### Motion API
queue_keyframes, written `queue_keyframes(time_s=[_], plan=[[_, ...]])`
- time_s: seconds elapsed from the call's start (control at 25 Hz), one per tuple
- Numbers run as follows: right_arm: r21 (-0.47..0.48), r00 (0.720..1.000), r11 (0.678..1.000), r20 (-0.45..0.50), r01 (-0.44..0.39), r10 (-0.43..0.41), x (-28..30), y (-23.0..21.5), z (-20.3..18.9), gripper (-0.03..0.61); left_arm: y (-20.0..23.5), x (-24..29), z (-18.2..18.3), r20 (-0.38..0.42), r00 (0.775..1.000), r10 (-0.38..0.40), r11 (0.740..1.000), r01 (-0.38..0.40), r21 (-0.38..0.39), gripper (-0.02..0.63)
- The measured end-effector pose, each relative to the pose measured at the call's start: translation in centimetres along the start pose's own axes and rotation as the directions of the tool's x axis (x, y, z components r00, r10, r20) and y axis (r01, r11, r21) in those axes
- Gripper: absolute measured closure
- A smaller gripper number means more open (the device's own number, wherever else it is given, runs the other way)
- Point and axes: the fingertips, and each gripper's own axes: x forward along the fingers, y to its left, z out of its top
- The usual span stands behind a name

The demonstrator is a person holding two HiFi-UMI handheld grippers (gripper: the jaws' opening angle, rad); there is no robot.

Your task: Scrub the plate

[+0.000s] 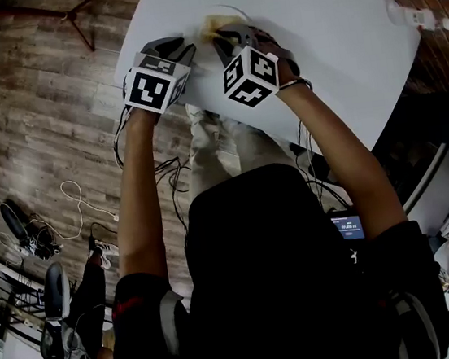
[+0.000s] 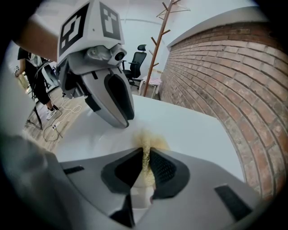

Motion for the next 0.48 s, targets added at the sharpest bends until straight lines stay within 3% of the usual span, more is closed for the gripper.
queue_keyframes(time_s=[0.48], plan=[[-0.017,1.0,1.0,0.025,0.004,-0.004,1.3,-1.1,2.8,0.522,-0.2,-0.2,0.1,0.005,1.0,-0.018,1.0,0.018,0.0,0.508]])
